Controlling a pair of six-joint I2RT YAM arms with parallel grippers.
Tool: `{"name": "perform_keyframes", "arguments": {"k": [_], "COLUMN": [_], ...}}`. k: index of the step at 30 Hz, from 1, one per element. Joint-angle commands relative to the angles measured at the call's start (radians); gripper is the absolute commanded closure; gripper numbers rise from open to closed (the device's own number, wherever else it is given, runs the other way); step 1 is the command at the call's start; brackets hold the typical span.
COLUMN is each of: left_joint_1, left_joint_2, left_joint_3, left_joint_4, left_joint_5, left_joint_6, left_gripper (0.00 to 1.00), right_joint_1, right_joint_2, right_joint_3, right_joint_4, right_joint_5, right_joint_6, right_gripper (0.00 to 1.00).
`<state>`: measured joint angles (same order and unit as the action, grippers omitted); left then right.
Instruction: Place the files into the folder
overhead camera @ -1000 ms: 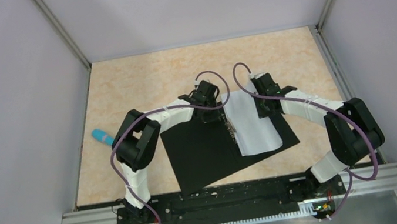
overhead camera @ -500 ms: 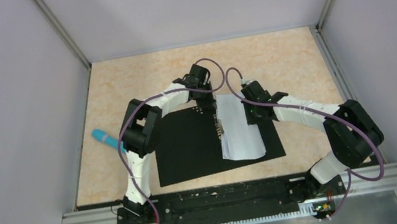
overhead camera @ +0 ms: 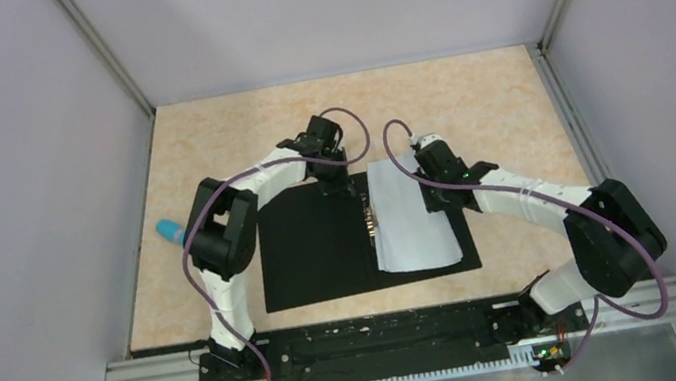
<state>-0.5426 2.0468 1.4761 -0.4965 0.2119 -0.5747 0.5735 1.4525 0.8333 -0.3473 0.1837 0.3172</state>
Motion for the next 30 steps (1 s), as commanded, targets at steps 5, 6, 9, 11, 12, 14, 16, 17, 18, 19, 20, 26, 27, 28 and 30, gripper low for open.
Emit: {"name": "perform_keyframes", "arguments": {"k": [5, 6, 9, 11, 12, 14, 16, 17, 18, 19, 20, 26, 27, 28, 30], "left_joint_1": [0.002, -0.003, -0.015, -0.022, -0.024, -0.027, -0.027, -0.026, -0.027, -0.027, -0.028, -0.028, -0.028, -0.028, -0.028], "left_joint_2": [-0.206, -0.215, -0.225, -0.223, -0.222, -0.216, -0.208, -0.203, -0.2, -0.197, -0.194, -0.193, -0.192, -0.193, -0.188], "left_joint_3": [-0.21, -0.225, -0.256, -0.266, -0.271, -0.277, -0.279, -0.279, -0.278, -0.276, -0.276, -0.273, -0.271, -0.269, -0.264], "left_joint_4": [0.069, 0.076, 0.093, 0.099, 0.102, 0.109, 0.114, 0.115, 0.117, 0.119, 0.123, 0.128, 0.125, 0.125, 0.12], "left_joint_5": [0.02, 0.022, 0.027, 0.034, 0.037, 0.036, 0.035, 0.036, 0.038, 0.04, 0.044, 0.048, 0.047, 0.047, 0.045], "left_joint_6": [-0.041, -0.046, -0.056, -0.062, -0.064, -0.068, -0.071, -0.073, -0.076, -0.078, -0.082, -0.091, -0.089, -0.089, -0.088], "left_gripper": [1.0, 1.0, 1.0, 1.0, 1.0, 1.0, 1.0, 1.0, 1.0, 1.0, 1.0, 1.0, 1.0, 1.0, 1.0], "right_joint_1": [0.009, 0.009, 0.009, 0.008, 0.009, 0.009, 0.009, 0.009, 0.009, 0.009, 0.009, 0.009, 0.009, 0.009, 0.009], "right_joint_2": [-0.109, -0.116, -0.121, -0.123, -0.128, -0.147, -0.171, -0.183, -0.196, -0.203, -0.208, -0.215, -0.215, -0.216, -0.215], "right_joint_3": [-0.085, -0.093, -0.102, -0.105, -0.108, -0.119, -0.128, -0.132, -0.135, -0.138, -0.139, -0.173, -0.178, -0.181, -0.178], "right_joint_4": [0.099, 0.111, 0.131, 0.143, 0.15, 0.167, 0.178, 0.18, 0.18, 0.178, 0.175, 0.179, 0.181, 0.178, 0.164], "right_joint_5": [0.021, 0.016, 0.003, -0.018, -0.027, -0.035, -0.045, -0.052, -0.058, -0.064, -0.069, -0.127, -0.127, -0.126, -0.128], "right_joint_6": [-0.118, -0.126, -0.137, -0.143, -0.145, -0.148, -0.148, -0.148, -0.145, -0.142, -0.136, -0.111, -0.108, -0.103, -0.088], "right_gripper": [1.0, 1.0, 1.0, 1.0, 1.0, 1.0, 1.0, 1.0, 1.0, 1.0, 1.0, 1.0, 1.0, 1.0, 1.0]}}
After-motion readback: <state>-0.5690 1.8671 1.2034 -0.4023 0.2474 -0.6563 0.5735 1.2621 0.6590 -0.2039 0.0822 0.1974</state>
